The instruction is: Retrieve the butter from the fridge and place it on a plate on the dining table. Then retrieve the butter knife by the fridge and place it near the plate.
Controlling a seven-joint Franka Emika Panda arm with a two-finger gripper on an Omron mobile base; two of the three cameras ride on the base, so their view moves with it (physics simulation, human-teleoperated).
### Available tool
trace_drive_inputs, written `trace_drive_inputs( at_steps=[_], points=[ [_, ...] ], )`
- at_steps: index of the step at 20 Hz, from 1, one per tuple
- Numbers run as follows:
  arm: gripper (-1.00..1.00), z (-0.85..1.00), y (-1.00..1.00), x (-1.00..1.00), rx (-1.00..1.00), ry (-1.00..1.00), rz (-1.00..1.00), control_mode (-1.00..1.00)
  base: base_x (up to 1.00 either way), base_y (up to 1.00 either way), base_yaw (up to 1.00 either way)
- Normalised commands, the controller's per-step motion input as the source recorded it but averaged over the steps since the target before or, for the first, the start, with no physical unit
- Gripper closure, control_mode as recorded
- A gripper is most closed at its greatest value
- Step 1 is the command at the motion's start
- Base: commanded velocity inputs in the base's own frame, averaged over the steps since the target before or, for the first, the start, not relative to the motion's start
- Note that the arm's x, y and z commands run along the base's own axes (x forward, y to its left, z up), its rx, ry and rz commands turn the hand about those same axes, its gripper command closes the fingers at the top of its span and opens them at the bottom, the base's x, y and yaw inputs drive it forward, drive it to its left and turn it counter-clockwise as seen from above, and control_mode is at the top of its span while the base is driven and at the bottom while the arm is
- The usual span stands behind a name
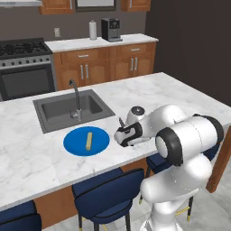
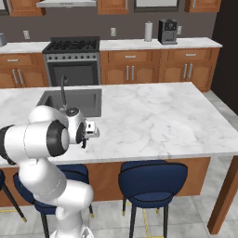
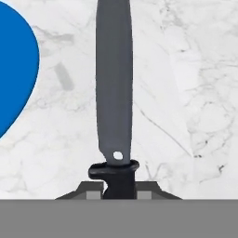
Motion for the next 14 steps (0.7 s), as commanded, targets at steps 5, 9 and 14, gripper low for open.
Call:
trace_drive_inputs(
  at_steps=[5, 9, 14],
  points=[
    [1.00, -0.02, 0.00, 0.50, 0.00, 0.13, 0.00, -1.00, 0.00, 0.00, 0.00],
    [1.00, -0.13, 0.01, 0.32, 0.00, 0.00, 0.00, -1.00, 0.00, 0.00, 0.00],
    [1.00, -0.09, 0.00, 0.23, 0.00, 0.01, 0.00, -1.00, 0.00, 0.00, 0.00]
  ],
)
